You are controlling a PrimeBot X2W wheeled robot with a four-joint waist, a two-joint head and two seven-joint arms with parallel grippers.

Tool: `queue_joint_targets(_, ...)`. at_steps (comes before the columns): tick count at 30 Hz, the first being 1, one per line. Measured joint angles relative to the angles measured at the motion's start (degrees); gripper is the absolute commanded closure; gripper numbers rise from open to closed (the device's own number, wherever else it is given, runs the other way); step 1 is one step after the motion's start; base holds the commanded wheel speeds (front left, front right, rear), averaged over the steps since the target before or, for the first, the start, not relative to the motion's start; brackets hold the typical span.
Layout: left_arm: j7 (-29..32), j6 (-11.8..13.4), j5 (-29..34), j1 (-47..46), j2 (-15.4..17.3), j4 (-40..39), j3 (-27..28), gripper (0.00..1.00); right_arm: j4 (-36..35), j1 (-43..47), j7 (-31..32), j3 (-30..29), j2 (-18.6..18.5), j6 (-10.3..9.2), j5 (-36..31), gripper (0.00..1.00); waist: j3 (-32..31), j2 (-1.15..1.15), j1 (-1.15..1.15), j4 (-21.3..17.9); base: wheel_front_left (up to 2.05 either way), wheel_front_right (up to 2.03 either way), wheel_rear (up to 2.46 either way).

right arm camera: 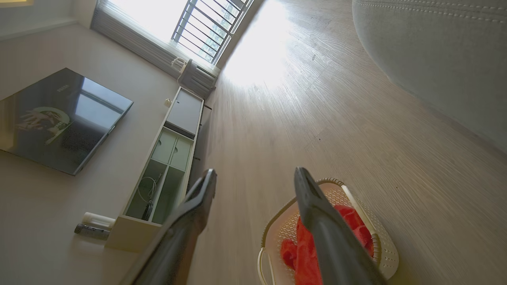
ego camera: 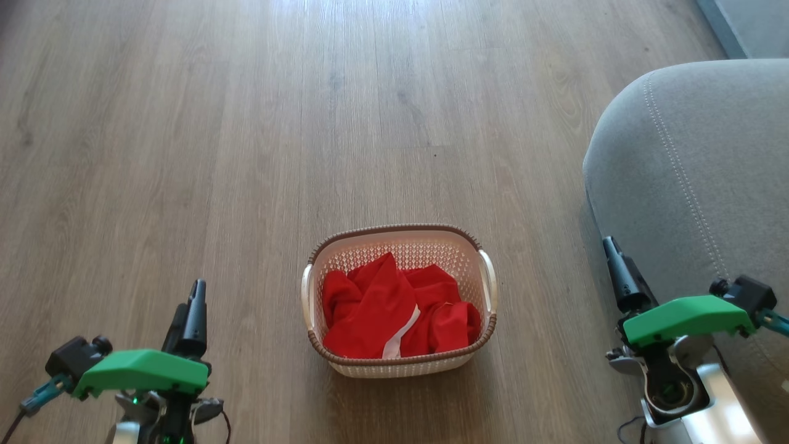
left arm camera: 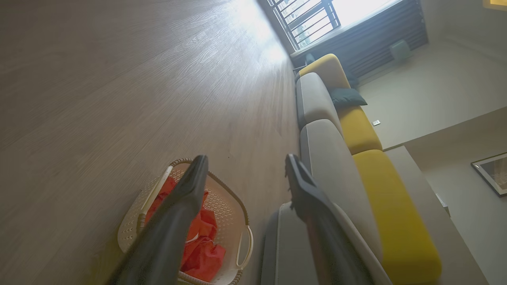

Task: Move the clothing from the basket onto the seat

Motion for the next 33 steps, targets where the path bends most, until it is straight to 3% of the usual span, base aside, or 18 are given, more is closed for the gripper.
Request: queue_joint_targets(33, -5.11, -0.05, 26.01, -3.19, -0.08, -0.37, 1.2, 0.0, 3.0, -6.33, -5.53, 3.56, -1.89, 0.0, -22.39, 0.0, 0.47, 0.0, 0.0, -0.7, 0.0, 0.0, 0.0)
